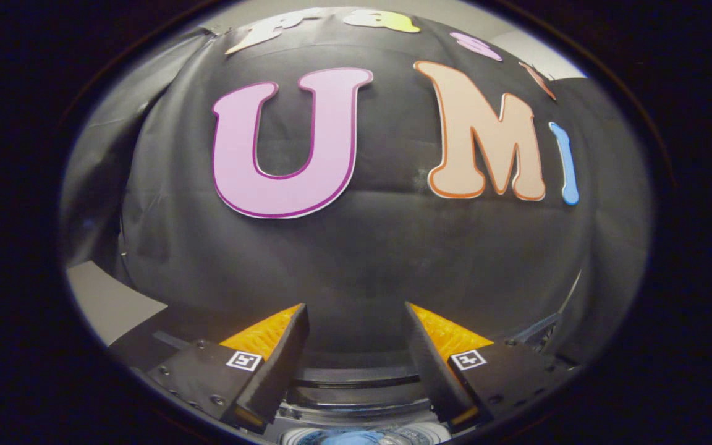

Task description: Put the clothes into the washing machine and then close the washing machine lid.

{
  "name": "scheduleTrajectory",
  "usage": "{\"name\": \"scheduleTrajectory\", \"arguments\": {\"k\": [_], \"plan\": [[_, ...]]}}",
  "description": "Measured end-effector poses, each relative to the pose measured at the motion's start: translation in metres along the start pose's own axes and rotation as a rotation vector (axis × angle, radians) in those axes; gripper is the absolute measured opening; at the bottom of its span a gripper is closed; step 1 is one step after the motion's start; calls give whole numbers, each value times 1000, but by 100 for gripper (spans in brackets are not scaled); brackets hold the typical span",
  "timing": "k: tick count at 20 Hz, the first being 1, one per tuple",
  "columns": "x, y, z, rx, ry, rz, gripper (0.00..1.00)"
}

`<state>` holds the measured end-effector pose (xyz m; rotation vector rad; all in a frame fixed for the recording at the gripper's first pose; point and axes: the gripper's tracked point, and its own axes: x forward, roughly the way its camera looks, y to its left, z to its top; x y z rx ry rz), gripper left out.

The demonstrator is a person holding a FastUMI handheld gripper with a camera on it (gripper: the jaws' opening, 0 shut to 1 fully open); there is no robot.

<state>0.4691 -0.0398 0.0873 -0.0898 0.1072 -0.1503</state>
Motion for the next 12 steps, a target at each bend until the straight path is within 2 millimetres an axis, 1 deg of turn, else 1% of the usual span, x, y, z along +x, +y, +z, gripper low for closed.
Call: {"name": "scheduleTrajectory", "arguments": {"k": [2,4,5,12], "plan": [[-7,6,-2,-2,-9,8,95],[-27,-1,-11,-1,-30,5,95],[-33,-1,-14,1,-36,2,95],[-52,-3,-18,-1,-62,9,95]]}}
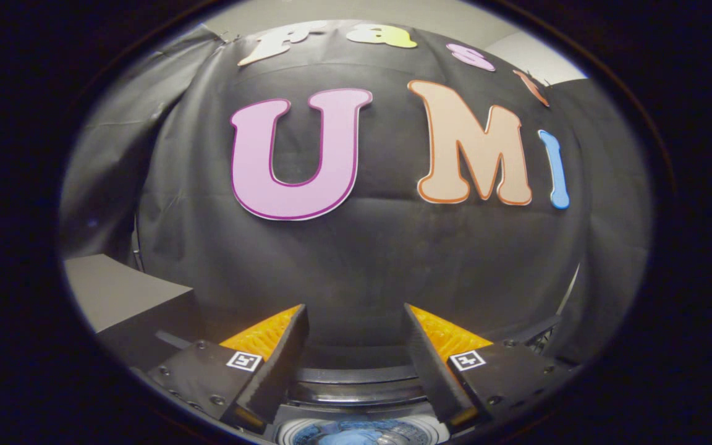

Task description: Put the clothes into the washing machine and then close the washing machine lid.

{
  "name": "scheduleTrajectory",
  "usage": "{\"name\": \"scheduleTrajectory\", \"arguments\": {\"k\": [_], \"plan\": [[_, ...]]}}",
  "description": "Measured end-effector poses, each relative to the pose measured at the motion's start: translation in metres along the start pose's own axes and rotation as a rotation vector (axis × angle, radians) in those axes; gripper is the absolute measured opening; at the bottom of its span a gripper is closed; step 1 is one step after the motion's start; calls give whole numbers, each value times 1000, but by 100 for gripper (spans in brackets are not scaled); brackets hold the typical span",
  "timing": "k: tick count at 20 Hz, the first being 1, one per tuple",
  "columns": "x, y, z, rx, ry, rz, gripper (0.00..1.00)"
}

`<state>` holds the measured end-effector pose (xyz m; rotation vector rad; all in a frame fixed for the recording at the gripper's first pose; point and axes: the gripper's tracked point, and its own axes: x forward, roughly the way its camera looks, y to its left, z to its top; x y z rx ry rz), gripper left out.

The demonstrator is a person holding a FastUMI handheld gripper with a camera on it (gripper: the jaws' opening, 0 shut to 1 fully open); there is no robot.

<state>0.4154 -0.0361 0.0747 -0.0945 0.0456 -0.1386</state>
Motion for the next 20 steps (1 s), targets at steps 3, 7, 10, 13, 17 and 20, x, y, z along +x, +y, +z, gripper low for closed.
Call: {"name": "scheduleTrajectory", "arguments": {"k": [3,7,10,13,17,20], "plan": [[-7,0,-1,1,-19,1,94],[-16,-1,1,8,-65,-4,95],[-20,-3,0,12,-76,-4,95],[-22,-3,1,12,-80,-3,95],[-27,-3,-1,11,-77,-7,95],[-28,-3,-2,13,-76,-4,95]]}}
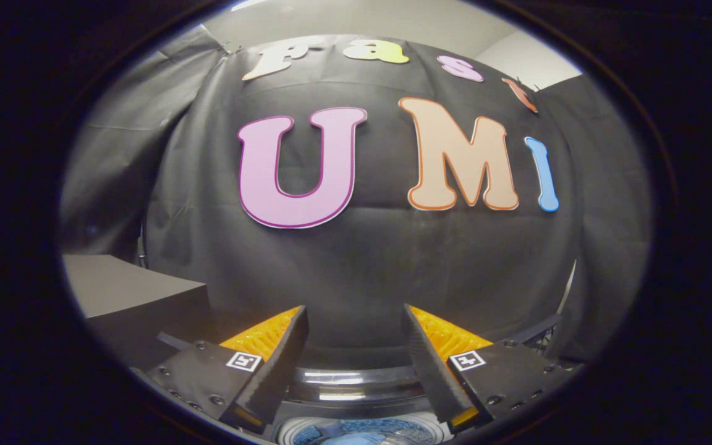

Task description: Put the clothes into the washing machine and then close the washing machine lid.

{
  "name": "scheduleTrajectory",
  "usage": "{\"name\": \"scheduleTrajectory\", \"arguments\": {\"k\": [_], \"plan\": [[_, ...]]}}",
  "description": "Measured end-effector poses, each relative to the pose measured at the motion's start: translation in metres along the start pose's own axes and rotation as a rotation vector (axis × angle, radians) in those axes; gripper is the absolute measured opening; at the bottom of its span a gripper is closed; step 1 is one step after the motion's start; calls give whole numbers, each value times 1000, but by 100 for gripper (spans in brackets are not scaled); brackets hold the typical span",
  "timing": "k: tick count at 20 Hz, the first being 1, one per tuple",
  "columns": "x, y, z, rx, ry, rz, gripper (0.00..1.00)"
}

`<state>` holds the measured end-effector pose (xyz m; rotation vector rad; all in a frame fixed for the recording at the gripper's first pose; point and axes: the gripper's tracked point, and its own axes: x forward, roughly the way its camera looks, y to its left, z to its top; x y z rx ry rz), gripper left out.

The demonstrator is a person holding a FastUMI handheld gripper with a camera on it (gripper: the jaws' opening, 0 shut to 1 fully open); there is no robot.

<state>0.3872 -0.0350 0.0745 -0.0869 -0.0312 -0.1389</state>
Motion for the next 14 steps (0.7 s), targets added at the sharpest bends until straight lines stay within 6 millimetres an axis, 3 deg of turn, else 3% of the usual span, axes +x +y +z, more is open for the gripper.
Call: {"name": "scheduleTrajectory", "arguments": {"k": [14], "plan": [[-4,-1,-1,8,-26,-9,95]]}}
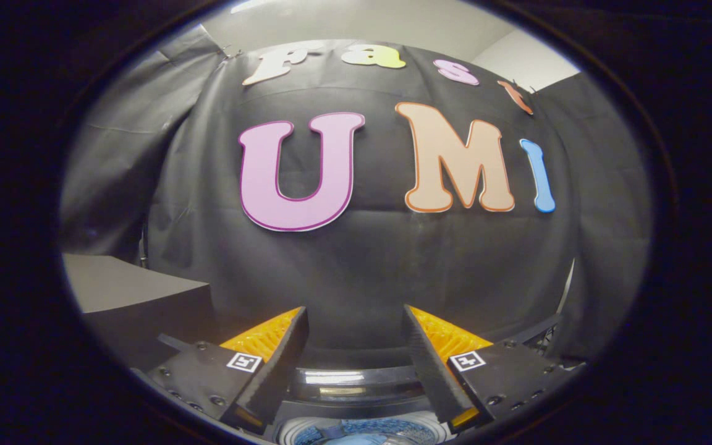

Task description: Put the clothes into the washing machine and then close the washing machine lid.

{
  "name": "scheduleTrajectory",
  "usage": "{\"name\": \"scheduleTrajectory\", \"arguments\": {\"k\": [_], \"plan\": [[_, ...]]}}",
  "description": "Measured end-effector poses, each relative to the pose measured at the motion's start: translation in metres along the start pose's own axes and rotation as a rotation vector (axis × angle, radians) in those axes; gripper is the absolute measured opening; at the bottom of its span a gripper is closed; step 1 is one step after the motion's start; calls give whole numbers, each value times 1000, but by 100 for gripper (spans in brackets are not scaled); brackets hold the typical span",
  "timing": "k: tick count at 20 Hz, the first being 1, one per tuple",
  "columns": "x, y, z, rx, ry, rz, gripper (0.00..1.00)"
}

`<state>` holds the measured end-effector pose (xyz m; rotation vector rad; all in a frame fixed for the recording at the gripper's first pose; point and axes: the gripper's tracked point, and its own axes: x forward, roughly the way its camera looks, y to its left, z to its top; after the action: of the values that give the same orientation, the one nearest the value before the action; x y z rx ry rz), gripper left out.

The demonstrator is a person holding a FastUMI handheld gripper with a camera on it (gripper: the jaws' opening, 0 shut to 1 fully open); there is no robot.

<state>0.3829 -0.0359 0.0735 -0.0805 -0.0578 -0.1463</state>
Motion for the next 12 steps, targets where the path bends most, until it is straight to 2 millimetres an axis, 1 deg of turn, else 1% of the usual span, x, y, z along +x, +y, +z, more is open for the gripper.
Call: {"name": "scheduleTrajectory", "arguments": {"k": [12], "plan": [[-4,0,-1,1,-29,1,95]]}}
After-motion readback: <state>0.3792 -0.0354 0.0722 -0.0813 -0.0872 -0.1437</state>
